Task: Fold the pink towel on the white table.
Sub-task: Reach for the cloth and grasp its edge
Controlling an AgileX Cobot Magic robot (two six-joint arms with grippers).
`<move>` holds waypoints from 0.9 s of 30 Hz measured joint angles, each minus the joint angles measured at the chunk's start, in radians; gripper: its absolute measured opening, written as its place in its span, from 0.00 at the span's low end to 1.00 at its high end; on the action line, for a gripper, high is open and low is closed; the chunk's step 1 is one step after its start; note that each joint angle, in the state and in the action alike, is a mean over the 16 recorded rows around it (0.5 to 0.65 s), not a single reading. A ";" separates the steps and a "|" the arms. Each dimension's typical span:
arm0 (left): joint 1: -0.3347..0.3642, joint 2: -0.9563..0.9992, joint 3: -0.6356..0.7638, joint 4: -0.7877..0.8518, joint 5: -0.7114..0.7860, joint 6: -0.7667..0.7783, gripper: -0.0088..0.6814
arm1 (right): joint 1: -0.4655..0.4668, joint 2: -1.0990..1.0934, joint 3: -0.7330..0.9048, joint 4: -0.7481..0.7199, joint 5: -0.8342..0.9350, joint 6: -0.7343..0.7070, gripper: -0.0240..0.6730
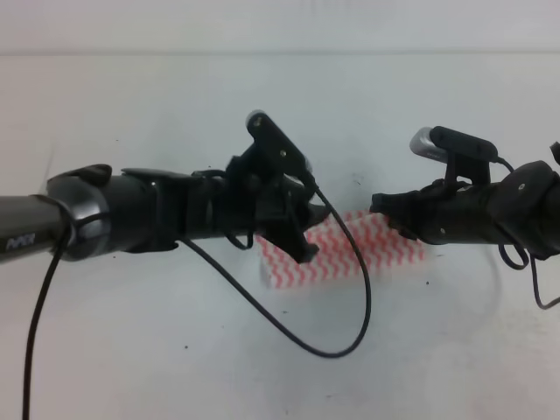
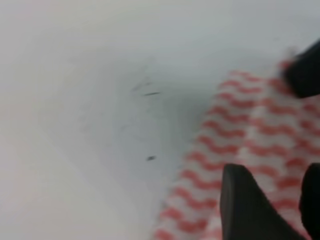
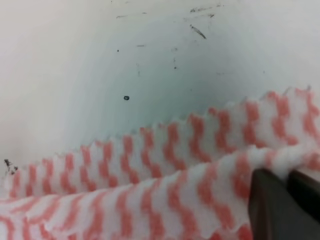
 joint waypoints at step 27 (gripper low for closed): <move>0.000 0.146 0.012 0.009 0.165 0.077 0.14 | 0.000 -0.002 0.000 0.004 0.004 0.000 0.01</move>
